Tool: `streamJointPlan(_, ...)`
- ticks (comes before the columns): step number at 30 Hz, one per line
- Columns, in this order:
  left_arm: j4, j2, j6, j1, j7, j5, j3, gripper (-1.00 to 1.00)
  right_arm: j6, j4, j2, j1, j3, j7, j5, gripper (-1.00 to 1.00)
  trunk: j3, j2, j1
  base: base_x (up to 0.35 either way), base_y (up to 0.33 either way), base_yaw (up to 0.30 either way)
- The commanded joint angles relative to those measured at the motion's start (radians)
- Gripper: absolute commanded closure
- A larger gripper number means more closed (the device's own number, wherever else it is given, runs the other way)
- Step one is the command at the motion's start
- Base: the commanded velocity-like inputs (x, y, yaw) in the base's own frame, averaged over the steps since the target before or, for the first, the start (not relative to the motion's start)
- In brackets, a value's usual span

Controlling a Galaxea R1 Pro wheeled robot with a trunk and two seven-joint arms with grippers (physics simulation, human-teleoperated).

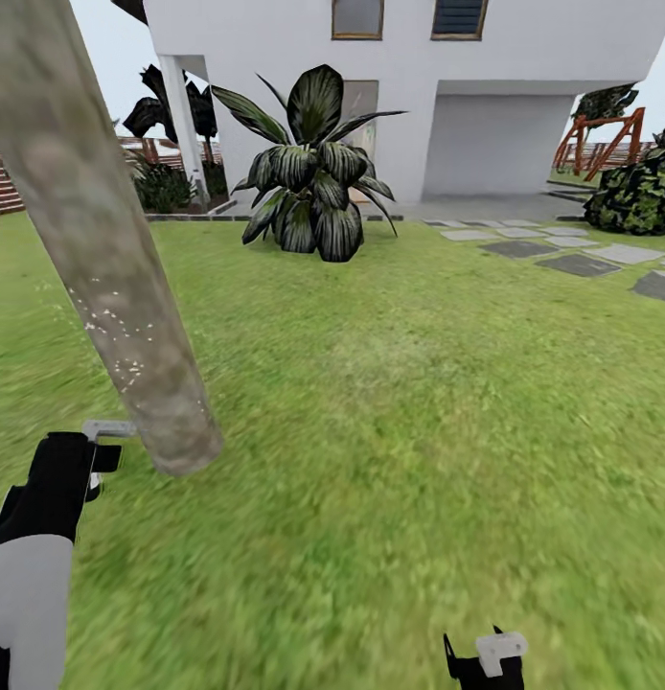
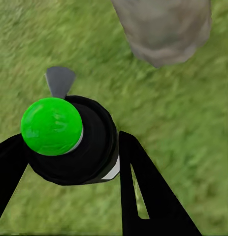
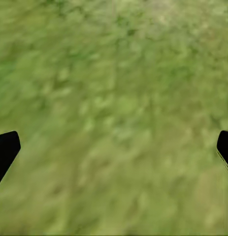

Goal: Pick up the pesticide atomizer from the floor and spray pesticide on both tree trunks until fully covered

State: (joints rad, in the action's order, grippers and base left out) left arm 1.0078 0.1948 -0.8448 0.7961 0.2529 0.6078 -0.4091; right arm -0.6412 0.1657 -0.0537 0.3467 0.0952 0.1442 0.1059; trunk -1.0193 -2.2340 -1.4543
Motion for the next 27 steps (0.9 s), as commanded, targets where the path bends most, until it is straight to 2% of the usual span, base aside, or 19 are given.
streamJointPlan(1,0.000,0.001,0.000,-0.002,-0.004,-0.005,-0.001,1.00,0.000,0.000,0.000,0.000,0.000,0.000,0.000,-1.00,0.000,0.000,0.000,0.200,-0.189,0.097)
streamJointPlan(6,0.000,-0.012,0.000,-0.005,-0.009,-0.013,0.004,1.00,0.000,0.000,-0.001,0.000,0.000,0.000,0.000,-1.00,0.000,0.000,0.000,0.049,-0.254,0.018)
streamJointPlan(12,0.000,-0.015,0.000,-0.005,-0.009,-0.017,0.003,1.00,0.000,0.000,-0.001,0.000,0.000,0.000,0.000,-1.00,0.000,0.000,0.000,0.008,-0.272,0.017)
streamJointPlan(22,0.000,0.000,0.003,-0.005,-0.008,-0.003,-0.002,1.00,0.000,0.000,0.000,0.000,0.000,0.000,0.000,-1.00,0.000,0.000,0.000,0.147,-0.255,0.251)
streamJointPlan(24,-0.005,-0.006,0.003,-0.006,-0.007,-0.004,0.007,1.00,0.000,0.000,-0.001,-0.001,0.000,0.000,0.000,-1.00,0.000,0.000,0.000,0.174,-0.243,0.079)
streamJointPlan(26,-0.031,-0.013,0.003,-0.007,-0.007,-0.008,0.058,1.00,0.000,-0.001,-0.001,0.000,0.000,-0.001,0.000,-1.00,0.000,0.000,0.000,0.215,-0.206,0.011)
streamJointPlan(27,-0.034,-0.013,0.003,-0.007,-0.007,-0.009,0.069,1.00,0.000,0.000,-0.001,0.000,0.000,-0.001,0.000,-1.00,0.000,0.000,0.000,0.229,-0.193,0.004)
